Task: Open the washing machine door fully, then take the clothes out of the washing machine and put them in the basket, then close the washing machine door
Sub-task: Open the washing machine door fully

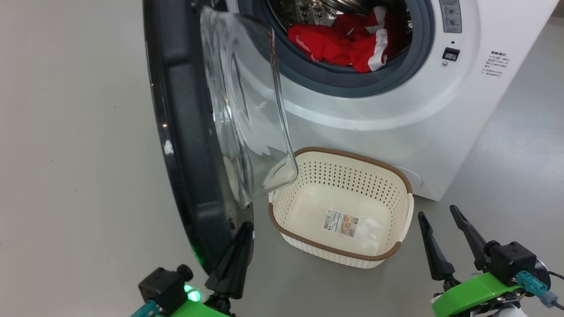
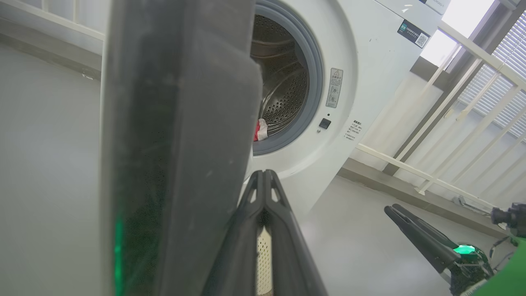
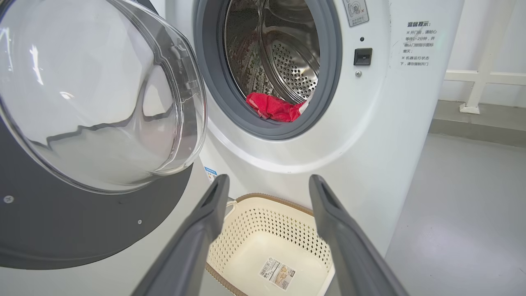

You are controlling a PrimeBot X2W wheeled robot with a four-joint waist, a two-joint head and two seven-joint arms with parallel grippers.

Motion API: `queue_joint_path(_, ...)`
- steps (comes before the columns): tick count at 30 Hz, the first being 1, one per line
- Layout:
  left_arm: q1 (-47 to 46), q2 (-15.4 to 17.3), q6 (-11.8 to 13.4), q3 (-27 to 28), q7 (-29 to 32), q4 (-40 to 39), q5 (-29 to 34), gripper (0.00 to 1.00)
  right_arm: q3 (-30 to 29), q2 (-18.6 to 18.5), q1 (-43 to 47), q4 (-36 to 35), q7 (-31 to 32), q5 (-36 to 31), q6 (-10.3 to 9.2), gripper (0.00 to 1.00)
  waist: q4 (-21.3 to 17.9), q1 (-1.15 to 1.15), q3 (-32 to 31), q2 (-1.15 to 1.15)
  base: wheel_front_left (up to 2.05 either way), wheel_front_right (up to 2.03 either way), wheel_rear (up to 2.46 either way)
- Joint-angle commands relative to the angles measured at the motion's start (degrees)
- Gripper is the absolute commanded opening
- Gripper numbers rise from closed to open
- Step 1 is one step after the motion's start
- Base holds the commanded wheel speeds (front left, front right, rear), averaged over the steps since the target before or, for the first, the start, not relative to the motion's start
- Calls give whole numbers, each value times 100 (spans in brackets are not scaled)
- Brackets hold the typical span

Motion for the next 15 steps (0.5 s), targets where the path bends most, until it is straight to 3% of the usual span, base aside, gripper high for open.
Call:
queue_joint_path(1,-31,104,103,365,-54,-148,77,0,122,-31,-161,-156,-37,-44,36,100,23,0,1,0,0,0,0)
queue_joint_path(15,125,104,81,1558,-54,-175,459,0,147,-27,-172,-204,-37,-61,36,100,66,0,58,0,0,0,0)
